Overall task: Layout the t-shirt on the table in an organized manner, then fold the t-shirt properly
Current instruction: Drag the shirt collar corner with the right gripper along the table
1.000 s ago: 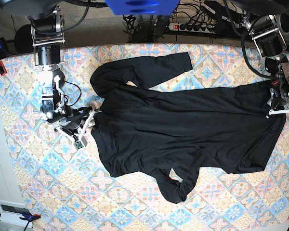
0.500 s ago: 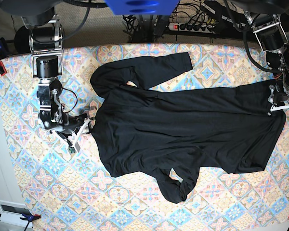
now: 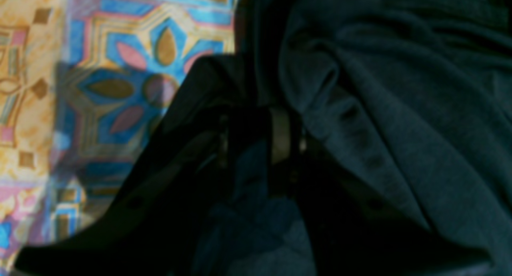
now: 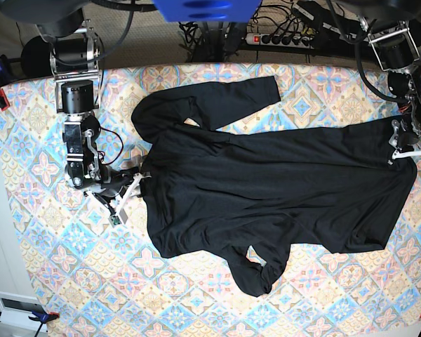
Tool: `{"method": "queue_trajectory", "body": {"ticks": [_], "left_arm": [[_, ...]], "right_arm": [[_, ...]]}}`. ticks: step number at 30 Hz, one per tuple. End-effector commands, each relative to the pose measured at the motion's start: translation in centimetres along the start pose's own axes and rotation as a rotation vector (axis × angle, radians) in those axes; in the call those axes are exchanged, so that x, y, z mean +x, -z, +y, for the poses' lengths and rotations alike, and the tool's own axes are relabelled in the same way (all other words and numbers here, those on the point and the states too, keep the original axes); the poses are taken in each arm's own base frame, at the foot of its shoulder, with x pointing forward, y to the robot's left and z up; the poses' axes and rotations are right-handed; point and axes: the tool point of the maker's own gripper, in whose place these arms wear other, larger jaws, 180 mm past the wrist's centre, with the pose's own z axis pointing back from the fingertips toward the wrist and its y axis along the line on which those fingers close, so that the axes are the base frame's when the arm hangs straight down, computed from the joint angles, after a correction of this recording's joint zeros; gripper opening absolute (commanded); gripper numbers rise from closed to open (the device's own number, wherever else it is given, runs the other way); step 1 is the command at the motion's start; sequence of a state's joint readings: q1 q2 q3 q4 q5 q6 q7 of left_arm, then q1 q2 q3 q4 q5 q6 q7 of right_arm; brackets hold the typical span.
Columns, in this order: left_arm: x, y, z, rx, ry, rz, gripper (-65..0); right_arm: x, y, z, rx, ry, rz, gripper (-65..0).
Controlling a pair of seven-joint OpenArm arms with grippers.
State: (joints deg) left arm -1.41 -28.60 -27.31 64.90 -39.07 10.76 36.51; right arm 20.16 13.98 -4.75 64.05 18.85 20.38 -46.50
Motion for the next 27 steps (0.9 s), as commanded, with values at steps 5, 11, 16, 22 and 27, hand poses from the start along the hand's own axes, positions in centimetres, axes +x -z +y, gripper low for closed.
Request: {"method": "queue_trajectory", "body": {"ticks": [5, 11, 16, 22, 27], "left_arm": [[2.6, -0.6, -0.6, -0.011, 0.012, -0.059, -52.2], [2.5, -0.6, -0.5, -0.011, 0.011, -0.057, -52.2], [2.2, -0.5, -0.7, -0.013, 0.008, -0.053, -52.2], [1.6, -0.4, -0.8, -0.016, -0.001, -0.044, -52.2], [1.5, -0.4, -0.9, -0.019, -0.001, -0.041, -52.2]], "right_arm": [[4.1, -1.5, -0.2, -0.009, -0.031, -0.11, -36.7], [6.2, -2.8, 0.3, -0.013, -0.066, -0.169, -36.7], [6.0, -2.6, 0.7, -0.005, -0.068, -0.162, -36.7], [6.3, -1.8, 2.6, 0.033, -0.057, -0.172, -36.7], [4.3, -0.4, 2.7, 0.046, -0.019, -0.114, -36.7]]}}
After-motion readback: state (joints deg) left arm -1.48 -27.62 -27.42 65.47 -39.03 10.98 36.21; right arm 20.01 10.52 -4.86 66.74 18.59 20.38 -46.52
